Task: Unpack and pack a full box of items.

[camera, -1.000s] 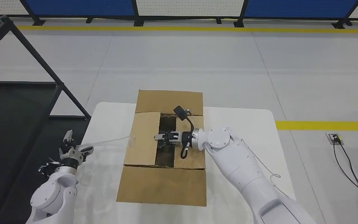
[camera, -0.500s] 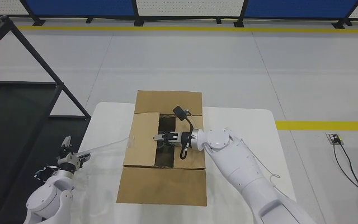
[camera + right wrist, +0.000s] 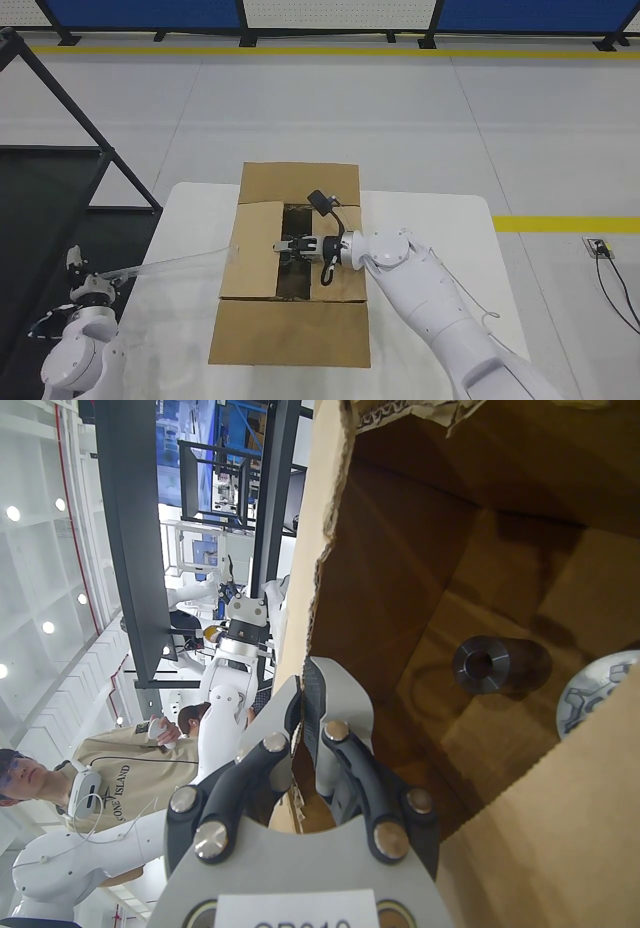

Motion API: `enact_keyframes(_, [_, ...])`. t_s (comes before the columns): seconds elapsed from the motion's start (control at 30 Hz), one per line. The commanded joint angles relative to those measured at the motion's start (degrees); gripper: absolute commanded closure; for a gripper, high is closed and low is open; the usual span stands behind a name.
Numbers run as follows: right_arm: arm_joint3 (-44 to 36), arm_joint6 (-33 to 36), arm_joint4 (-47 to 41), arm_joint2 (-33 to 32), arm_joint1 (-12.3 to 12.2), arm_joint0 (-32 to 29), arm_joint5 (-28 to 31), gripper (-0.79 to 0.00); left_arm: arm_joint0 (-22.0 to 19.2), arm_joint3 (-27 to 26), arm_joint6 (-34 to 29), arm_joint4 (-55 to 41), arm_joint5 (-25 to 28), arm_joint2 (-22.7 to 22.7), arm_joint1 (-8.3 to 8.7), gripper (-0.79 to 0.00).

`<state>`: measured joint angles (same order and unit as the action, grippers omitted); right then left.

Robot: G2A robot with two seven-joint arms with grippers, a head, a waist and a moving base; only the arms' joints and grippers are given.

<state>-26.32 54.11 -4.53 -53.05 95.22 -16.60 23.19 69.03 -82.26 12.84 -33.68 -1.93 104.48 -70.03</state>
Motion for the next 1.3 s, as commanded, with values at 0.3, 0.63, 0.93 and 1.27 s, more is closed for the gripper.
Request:
enact_keyframes(0.3, [-0.2, 0.2, 0.3, -0.2, 0.0, -0.1, -0.1, 0.000, 0.3, -3.0, 7.7, -6.6, 4.4, 1.2, -1.19, -0.785])
enact_keyframes(0.63, [-0.5, 0.3, 0.7, -0.3, -0.1, -0.1, -0.2, 0.000, 0.7, -6.3, 9.6, -10.5, 4.0, 3.4, -1.63, -0.785])
enact_keyframes(0.93, [-0.9, 0.4, 1.0, -0.5, -0.2, -0.2, -0.5, 0.000, 0.3, -6.6, 16.6, -7.0, 7.6, 4.3, -2.10, -0.785])
enact_keyframes(1.27, [-1.3, 0.5, 1.4, -0.4, -0.1, -0.1, -0.9, 0.000, -0.6, -6.2, 22.5, -5.3, 11.4, 6.5, -2.61, -0.785])
